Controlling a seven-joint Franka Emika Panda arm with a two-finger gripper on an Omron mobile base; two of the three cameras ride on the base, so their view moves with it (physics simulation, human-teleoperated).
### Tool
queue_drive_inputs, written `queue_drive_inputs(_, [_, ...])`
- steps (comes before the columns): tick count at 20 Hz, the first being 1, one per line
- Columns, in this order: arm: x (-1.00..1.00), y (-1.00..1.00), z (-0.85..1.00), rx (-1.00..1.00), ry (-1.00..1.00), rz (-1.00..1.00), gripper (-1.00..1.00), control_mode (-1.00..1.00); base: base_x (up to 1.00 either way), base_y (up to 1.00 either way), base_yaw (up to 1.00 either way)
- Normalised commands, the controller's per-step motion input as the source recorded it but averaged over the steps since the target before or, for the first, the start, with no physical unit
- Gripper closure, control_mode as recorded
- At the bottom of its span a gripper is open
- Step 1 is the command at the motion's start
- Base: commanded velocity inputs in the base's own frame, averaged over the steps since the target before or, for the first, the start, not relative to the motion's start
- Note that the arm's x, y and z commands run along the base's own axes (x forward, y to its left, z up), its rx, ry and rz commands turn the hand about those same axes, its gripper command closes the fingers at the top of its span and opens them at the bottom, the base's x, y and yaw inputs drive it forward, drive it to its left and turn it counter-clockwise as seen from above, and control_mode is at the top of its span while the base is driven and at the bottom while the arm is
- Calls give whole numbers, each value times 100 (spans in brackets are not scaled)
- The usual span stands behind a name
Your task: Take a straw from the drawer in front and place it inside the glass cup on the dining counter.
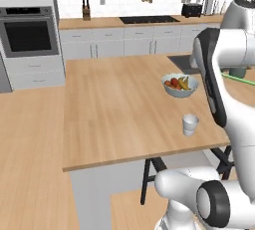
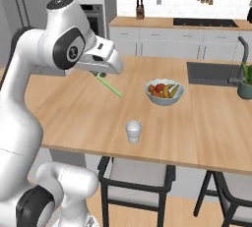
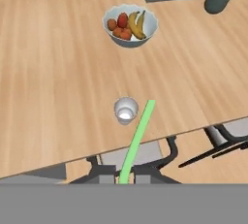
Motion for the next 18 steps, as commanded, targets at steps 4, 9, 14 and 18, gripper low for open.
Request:
queue_drive_inputs(4, [44, -16, 0, 37, 0, 8, 100, -100, 0, 0, 0])
queue_drive_inputs(9, [31, -8, -2, 46, 0, 11, 100, -100, 0, 0, 0])
queue_drive_inputs(14, [19, -2, -7, 45, 0, 6, 100, -100, 0, 0, 0])
queue_drive_inputs(18, [0, 0, -30, 45, 0, 1, 100, -100, 0, 0, 0])
